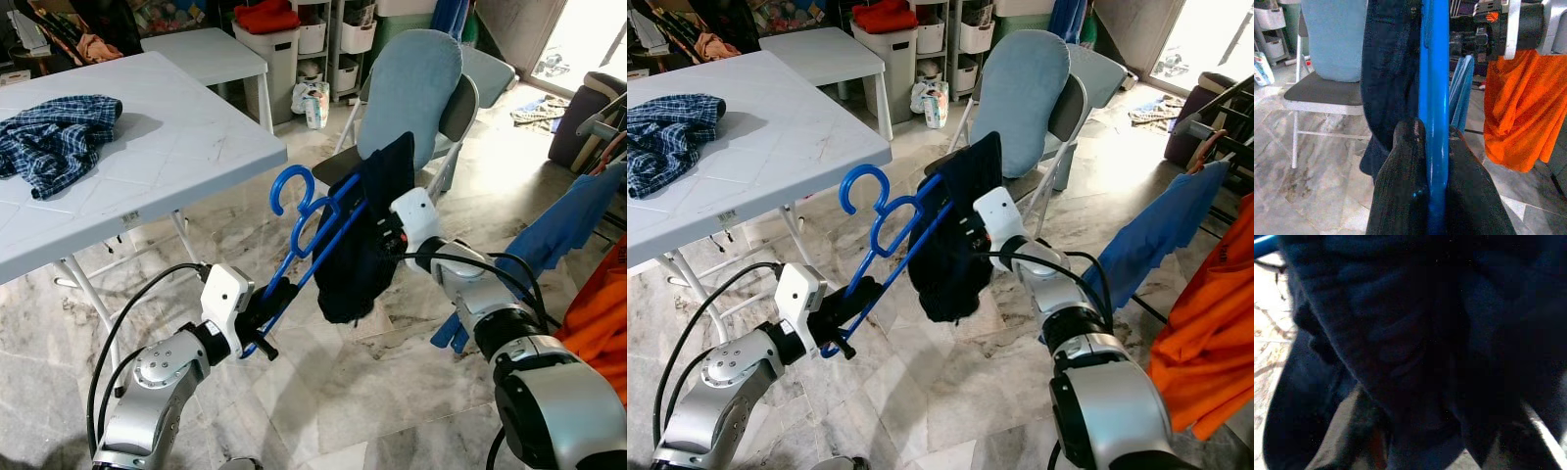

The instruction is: Hang hanger

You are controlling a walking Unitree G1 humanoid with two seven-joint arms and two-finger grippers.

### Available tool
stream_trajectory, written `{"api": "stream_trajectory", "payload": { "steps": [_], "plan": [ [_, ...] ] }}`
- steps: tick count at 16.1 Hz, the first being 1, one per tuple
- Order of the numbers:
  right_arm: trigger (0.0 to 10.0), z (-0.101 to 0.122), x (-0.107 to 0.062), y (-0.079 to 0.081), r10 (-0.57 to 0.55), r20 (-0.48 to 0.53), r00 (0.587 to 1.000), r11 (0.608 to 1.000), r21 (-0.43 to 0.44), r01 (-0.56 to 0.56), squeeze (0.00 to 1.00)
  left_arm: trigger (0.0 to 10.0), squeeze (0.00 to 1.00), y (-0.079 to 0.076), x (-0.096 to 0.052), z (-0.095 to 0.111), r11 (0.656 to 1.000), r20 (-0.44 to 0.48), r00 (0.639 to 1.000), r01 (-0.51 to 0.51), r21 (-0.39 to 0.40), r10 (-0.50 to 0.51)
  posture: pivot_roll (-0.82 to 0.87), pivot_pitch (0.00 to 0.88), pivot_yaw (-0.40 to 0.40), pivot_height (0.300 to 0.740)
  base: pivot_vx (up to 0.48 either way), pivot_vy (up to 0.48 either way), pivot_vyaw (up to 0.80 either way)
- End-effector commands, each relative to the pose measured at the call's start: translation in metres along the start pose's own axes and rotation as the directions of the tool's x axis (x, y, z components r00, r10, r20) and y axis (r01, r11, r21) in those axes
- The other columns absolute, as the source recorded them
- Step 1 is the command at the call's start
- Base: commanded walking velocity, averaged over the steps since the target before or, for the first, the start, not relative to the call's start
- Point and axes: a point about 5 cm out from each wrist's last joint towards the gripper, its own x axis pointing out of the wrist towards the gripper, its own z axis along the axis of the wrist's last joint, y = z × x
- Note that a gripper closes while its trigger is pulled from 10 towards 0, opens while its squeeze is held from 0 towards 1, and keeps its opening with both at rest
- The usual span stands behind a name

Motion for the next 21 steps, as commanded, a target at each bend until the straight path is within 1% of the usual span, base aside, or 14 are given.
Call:
{"api": "stream_trajectory", "payload": {
  "steps": [1,7,9,11,15,17,19,20,21],
  "plan": [
    [0.0,0.008,0.000,-0.011,-0.042,0.017,0.999,0.999,0.029,0.042,0.00,0.0,0.00,-0.001,0.001,0.011,1.000,0.048,0.999,0.008,0.018,-0.009,-0.01,0.000,-0.034,0.740,0.000,0.000,0.00],
    [0.0,0.014,-0.002,-0.022,-0.122,0.053,0.991,0.986,0.118,0.115,0.00,0.0,0.00,-0.002,0.000,0.008,1.000,0.043,0.999,-0.002,0.015,0.001,-0.01,0.000,-0.040,0.740,0.000,0.000,0.00],
    [0.0,0.016,-0.003,-0.025,-0.146,0.065,0.987,0.982,0.132,0.136,0.00,0.0,0.00,-0.002,0.000,0.007,1.000,0.037,0.999,-0.003,0.019,0.003,-0.01,0.000,-0.037,0.740,0.000,0.000,0.00],
    [0.0,0.021,-0.003,-0.029,-0.179,0.090,0.980,0.975,0.151,0.164,0.00,0.0,0.00,-0.002,-0.002,0.004,1.000,0.021,1.000,-0.004,0.026,0.004,-0.01,0.000,-0.036,0.740,0.000,0.000,0.00],
    [0.0,0.036,-0.004,-0.039,-0.253,0.148,0.956,0.957,0.181,0.226,0.00,0.0,0.00,-0.007,-0.004,-0.002,0.999,-0.006,1.000,0.011,0.037,-0.011,-0.02,0.000,-0.036,0.740,0.000,0.000,0.00],
    [0.0,0.049,-0.004,-0.047,-0.312,0.187,0.931,0.939,0.210,0.272,0.00,0.0,0.00,-0.012,-0.010,-0.009,0.998,-0.055,0.998,0.032,0.058,-0.028,-0.01,0.000,-0.041,0.740,0.000,0.000,0.00],
    [0.0,0.054,-0.004,-0.049,-0.329,0.199,0.923,0.933,0.221,0.285,0.00,0.0,0.00,-0.014,-0.013,-0.012,0.997,-0.077,0.996,0.042,0.060,-0.037,-0.01,0.000,-0.041,0.740,0.000,0.000,0.00],
    [0.0,0.060,-0.004,-0.054,-0.368,0.206,0.907,0.919,0.228,0.322,0.00,0.0,0.00,-0.022,-0.022,-0.019,0.996,-0.118,0.991,0.077,0.053,-0.070,-0.01,0.000,-0.042,0.740,0.000,0.000,0.00],
    [0.0,0.061,-0.004,-0.055,-0.381,0.207,0.901,0.913,0.238,0.332,0.00,0.0,0.00,-0.024,-0.025,-0.021,0.995,-0.128,0.988,0.089,0.049,-0.083,-0.01,0.000,-0.045,0.740,0.000,0.000,0.00]
  ]
}}
